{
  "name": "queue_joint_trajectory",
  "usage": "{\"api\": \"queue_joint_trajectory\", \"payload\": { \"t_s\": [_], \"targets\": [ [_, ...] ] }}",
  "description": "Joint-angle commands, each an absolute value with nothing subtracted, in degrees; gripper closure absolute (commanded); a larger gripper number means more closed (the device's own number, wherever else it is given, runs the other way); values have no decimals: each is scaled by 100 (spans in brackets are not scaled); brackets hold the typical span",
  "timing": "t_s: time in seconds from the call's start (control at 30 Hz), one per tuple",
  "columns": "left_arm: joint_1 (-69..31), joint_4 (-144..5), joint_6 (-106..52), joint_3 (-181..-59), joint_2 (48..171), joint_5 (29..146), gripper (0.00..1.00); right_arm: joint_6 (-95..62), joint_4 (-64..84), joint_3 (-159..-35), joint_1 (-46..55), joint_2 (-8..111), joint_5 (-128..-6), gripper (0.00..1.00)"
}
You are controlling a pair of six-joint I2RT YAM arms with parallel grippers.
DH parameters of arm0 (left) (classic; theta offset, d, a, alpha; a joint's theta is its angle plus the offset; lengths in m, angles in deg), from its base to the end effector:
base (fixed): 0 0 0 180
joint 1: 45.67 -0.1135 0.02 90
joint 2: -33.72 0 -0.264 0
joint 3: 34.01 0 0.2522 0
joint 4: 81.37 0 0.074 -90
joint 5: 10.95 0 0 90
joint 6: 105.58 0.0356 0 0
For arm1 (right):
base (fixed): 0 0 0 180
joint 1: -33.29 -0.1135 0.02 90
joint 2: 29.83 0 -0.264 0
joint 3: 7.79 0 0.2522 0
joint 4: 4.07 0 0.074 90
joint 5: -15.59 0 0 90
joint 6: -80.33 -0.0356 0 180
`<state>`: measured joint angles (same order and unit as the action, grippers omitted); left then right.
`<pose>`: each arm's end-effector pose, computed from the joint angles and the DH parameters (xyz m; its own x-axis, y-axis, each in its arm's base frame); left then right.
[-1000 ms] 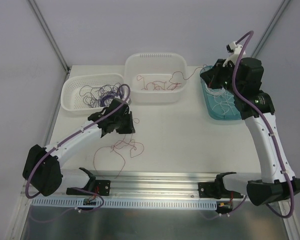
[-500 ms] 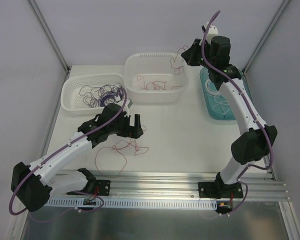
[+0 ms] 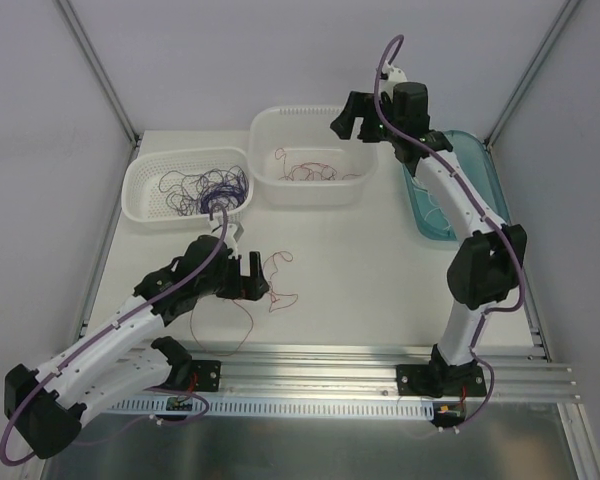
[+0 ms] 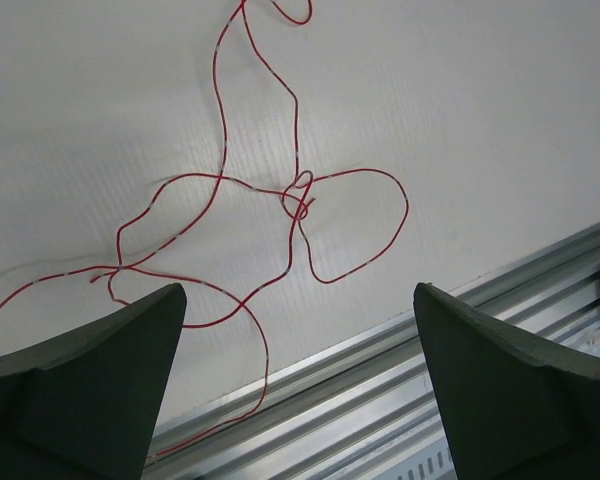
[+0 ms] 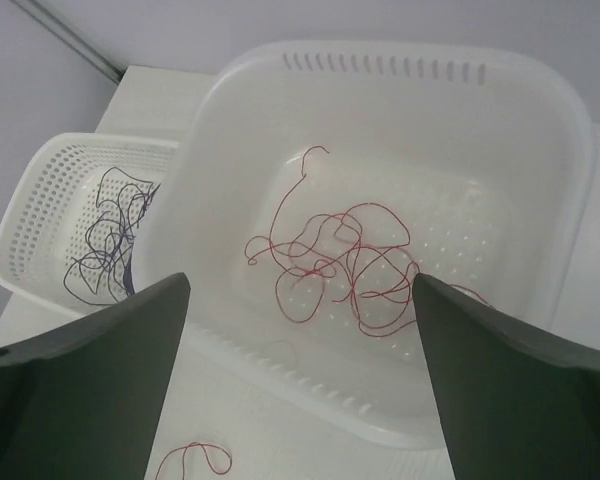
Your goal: Untangle the cables
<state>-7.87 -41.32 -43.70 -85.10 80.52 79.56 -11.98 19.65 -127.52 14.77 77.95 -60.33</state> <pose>0.1418 -0.1104 0.2608 -0.6988 -0.0544 -0.7132 0.3279 0.8618 -0.3871 0.4274 0.1523 0.3950 -0.2148 -0.0307 -0.9762 -0.5257 0.8460 0.0890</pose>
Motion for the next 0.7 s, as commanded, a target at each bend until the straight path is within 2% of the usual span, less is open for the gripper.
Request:
{"api": "queue_joint_trajectory", "payload": {
  "t_s": [0.0,0.03,0.17,0.33,0.67],
  "targets": [
    [-797,-3896,-4625,-8442,8082,7843,1,-1047,2032,-12151,1422,6889,-5955,0],
    [-797,-3861,-4634,-8434,8135,7817,1,-1029,2119,-11930,1422,6713,-5965,3],
    [-797,-3851,-4782,-8661,8686,7712,1,-994,2374,-10501,1422,5390,-6105,3],
    [-797,-3851,-4985,-8960,9347,7344,1,-765,2779,-9829,1404,4612,-6272,3],
    [-727,-3930,-5152,-9918,11518,7025,1,-660,3693,-8703,1413,3231,-6615,3]
  ]
}}
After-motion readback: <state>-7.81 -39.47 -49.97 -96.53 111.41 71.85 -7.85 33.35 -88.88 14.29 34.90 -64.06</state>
